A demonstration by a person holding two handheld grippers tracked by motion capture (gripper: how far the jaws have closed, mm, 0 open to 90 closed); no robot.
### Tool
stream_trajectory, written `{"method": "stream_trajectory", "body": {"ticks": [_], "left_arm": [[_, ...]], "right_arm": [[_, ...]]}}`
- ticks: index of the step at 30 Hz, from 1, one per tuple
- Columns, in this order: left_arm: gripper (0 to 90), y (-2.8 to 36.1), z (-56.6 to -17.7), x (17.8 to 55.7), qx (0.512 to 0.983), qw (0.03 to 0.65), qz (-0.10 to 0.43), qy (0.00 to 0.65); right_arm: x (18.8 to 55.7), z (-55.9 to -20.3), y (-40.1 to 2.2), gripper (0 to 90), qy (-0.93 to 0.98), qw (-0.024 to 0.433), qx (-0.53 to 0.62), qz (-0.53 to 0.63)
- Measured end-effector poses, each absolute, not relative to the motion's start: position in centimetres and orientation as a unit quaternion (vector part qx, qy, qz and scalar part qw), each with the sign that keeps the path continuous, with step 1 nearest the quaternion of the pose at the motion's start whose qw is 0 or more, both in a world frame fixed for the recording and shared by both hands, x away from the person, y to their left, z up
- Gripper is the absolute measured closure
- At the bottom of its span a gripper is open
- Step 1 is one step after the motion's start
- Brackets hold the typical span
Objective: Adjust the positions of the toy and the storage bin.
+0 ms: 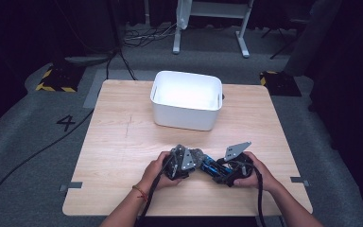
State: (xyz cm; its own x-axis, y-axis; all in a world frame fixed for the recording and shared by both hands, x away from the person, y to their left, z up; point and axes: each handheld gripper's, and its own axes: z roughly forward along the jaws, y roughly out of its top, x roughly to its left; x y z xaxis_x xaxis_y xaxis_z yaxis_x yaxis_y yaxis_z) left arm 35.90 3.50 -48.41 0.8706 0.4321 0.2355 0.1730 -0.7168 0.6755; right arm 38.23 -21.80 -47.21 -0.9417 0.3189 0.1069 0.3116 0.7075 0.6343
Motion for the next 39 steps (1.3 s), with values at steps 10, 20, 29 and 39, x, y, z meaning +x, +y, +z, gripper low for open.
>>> {"method": "stream_trajectory", "body": {"ticks": [10,20,29,39], "left_arm": [[20.2,1.7,-48.6,35.5,0.902,0.344,0.200,0.167],[43.6,2.3,-47.6,35.1,0.920,0.334,0.162,0.128],[49.8,2.3,-47.3,36.5,0.912,0.347,0.139,0.167],[29.8,3.2,-47.3,37.0,0.902,0.369,0.102,0.199]], "right_arm": [[39.4,-47.7,-23.0,23.6,0.901,-0.074,0.194,0.380],[38.4,-47.4,-22.1,24.3,0.900,-0.108,0.164,0.389],[35.9,-45.8,-22.4,23.3,0.920,0.076,0.119,0.367],[36.6,-48.3,-23.9,57.1,0.914,0.090,0.144,0.369]]}}
